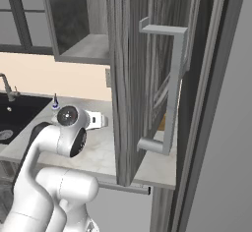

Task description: Pick the sponge and spray from the cabinet and place them on the counter.

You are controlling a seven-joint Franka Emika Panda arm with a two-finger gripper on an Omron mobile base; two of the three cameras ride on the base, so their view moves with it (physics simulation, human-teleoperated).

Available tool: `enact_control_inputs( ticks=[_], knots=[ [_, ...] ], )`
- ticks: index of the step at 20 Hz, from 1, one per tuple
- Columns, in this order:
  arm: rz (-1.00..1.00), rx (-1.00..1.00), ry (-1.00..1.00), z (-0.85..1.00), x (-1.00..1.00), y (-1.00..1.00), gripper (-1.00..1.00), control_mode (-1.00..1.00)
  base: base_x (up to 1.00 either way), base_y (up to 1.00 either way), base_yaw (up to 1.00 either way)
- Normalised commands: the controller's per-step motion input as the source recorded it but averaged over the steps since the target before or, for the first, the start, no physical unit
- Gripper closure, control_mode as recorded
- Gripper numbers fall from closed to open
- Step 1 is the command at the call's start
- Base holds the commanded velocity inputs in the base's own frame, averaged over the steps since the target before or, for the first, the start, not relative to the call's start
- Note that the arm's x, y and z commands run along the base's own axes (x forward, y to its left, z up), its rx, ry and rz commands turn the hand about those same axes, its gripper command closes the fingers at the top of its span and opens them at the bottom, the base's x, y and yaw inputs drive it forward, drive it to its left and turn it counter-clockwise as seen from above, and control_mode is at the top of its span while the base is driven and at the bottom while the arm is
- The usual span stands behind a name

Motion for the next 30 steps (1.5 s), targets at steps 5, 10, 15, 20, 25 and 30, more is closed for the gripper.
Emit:
enact_control_inputs(
  ticks=[5,10,15,20,25,30],
  knots=[
    [0.09,-0.12,0.01,-0.5,0.0,0.11,1.0,-1.0,0.0,0.0,0.0],
    [0.06,-0.11,0.0,-0.53,0.02,0.14,1.0,-1.0,0.0,0.0,0.0],
    [0.05,-0.04,0.03,-0.41,0.34,0.01,1.0,-1.0,0.0,0.0,0.0],
    [0.07,0.0,-0.02,-0.44,0.36,-0.03,1.0,-1.0,0.0,0.0,0.0],
    [0.06,0.0,-0.03,-0.44,0.31,0.0,1.0,-1.0,0.0,0.0,0.0],
    [0.07,0.0,-0.05,-0.49,0.18,0.01,1.0,-1.0,0.0,0.0,0.0]
  ],
)
